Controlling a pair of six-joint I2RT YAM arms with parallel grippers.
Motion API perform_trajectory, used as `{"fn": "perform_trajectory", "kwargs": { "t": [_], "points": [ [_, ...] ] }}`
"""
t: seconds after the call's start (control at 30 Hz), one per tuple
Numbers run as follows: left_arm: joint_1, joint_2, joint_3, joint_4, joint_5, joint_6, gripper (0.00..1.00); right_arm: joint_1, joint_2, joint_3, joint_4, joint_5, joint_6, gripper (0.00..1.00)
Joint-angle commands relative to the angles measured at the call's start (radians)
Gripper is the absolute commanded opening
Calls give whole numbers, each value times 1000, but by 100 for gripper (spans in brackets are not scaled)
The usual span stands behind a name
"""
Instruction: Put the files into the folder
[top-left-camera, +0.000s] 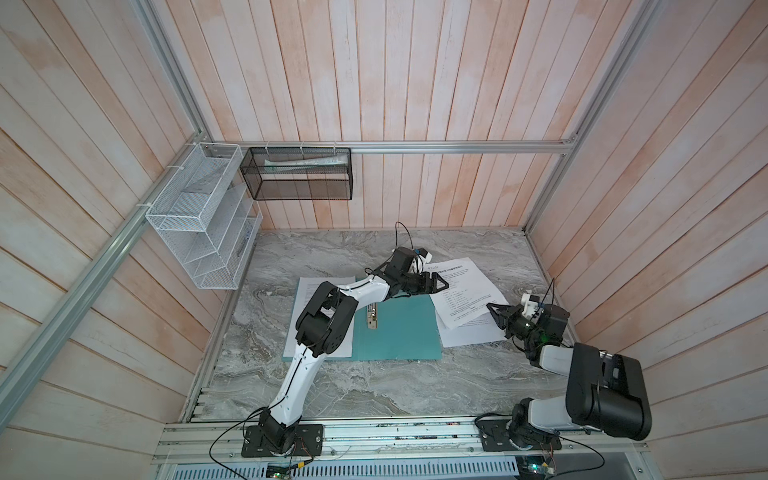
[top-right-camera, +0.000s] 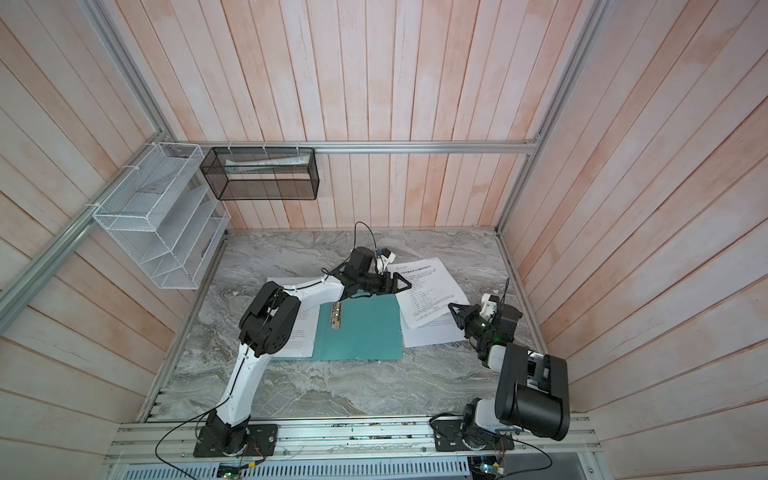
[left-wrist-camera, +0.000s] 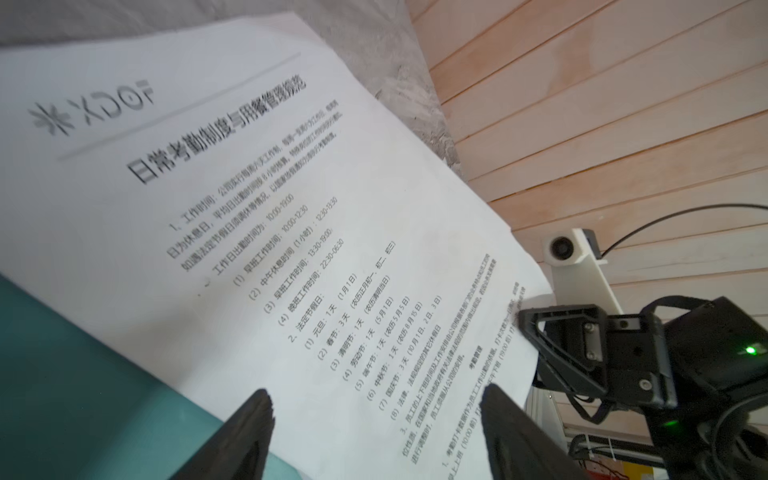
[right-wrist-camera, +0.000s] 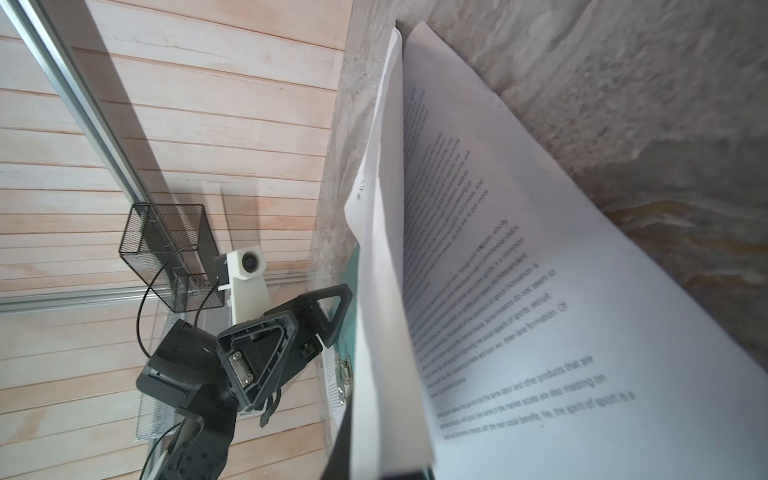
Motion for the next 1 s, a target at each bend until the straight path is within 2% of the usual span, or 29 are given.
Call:
{"fn": "perform_trajectory", "kwargs": {
  "t": [0.0,0.17,0.23,0.33,0.43,0.57,0.73,0.83,0.9,0.97],
  "points": [
    [9,-108,20,-26,-25,19,82,15,-50,22,36,-27,109,0],
    [18,-245,-101,8,-64,-2,82,58,-140,11,85,13,265,0],
    [22,-305,-176,38,-76,-13,82,100,-175,-2,116,43,345,0],
    [35,-390,-304,66,-106,-19,82,196,-233,-13,76,119,373,0],
    [55,-463,-429,89,-127,-24,82,334,-327,-57,-35,293,389,0],
    [86,-549,-575,114,-154,-28,82,586,-449,-100,-231,658,416,0],
    [127,-621,-685,126,-171,-28,82,857,-497,-52,-493,1084,518,0],
    [145,-648,-726,129,-181,-25,82,959,-451,17,-630,1195,587,0],
    [153,-663,-750,135,-185,-27,82,986,-393,65,-692,1196,621,0],
    [157,-676,-769,140,-191,-29,82,1008,-324,74,-636,1160,619,0]
  ]
}}
